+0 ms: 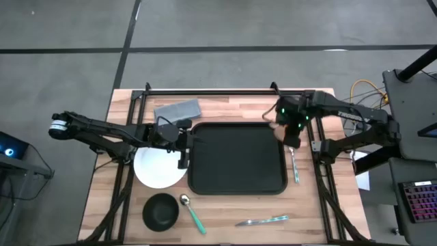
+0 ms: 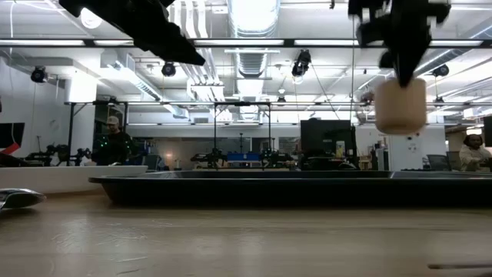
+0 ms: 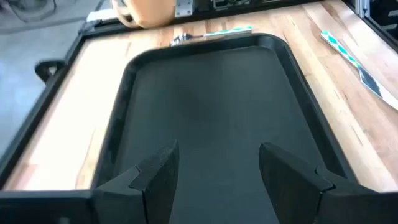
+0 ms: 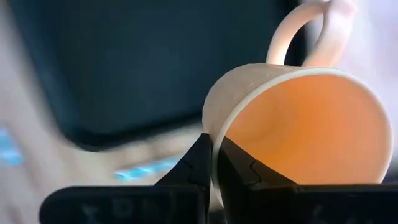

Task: Set up tray
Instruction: Put the orange mug on the black tray

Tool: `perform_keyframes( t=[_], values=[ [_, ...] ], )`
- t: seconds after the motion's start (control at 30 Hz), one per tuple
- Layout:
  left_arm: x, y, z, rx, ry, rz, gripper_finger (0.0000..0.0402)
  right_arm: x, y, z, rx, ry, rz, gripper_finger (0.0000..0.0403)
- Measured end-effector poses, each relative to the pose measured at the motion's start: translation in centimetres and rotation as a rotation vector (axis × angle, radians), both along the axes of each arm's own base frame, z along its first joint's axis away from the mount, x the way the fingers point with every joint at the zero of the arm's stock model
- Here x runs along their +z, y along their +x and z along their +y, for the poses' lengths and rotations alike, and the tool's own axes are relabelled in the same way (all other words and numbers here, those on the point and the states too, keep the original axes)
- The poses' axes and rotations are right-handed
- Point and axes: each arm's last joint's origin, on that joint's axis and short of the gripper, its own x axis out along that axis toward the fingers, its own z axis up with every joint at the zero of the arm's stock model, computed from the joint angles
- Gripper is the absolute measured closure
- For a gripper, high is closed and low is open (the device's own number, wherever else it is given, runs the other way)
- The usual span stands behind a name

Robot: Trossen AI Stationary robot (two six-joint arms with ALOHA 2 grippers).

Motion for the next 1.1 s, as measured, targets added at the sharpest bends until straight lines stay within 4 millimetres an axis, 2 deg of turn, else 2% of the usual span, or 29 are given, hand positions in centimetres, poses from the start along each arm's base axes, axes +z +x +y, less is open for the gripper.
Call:
perform_keyframes(
  t=[0.2,0.3,0.37,0.5,0.6,0.77,0.93,1.1],
  values=[
    [0.6,0.2,0.1,0.022,-0.022,-0.052,0.0197,2.2,4.0,7.0,0.315,0.006,-0.282,0.0394],
    [1.2,0.4,0.3,0.059,-0.08,-0.077,0.0185,2.2,6.2,9.7,0.443,-0.007,-0.389,0.0395],
    [1.2,0.4,0.3,0.074,-0.102,-0.081,0.0173,1.8,7.9,10.8,0.507,-0.018,-0.432,0.0395],
    [1.3,0.4,0.3,0.087,-0.131,-0.085,0.0156,0.2,11.1,11.2,0.578,-0.064,-0.405,0.0395],
    [1.2,0.4,0.3,0.098,-0.159,-0.085,0.0153,-0.9,13.2,10.6,0.6,-0.123,-0.364,0.0395],
    [1.2,0.4,0.3,0.111,-0.203,-0.085,0.0153,-1.7,15.9,9.4,0.625,-0.159,-0.346,0.0395],
    [0.5,0.2,0.3,0.124,-0.24,-0.06,0.0153,-1.6,17.9,8.6,0.665,-0.148,-0.367,0.0395],
    [-0.3,0.1,0.1,0.07,-0.276,-0.028,0.0153,-1.4,18.9,8.3,0.707,-0.147,-0.38,0.0395]
  ],
)
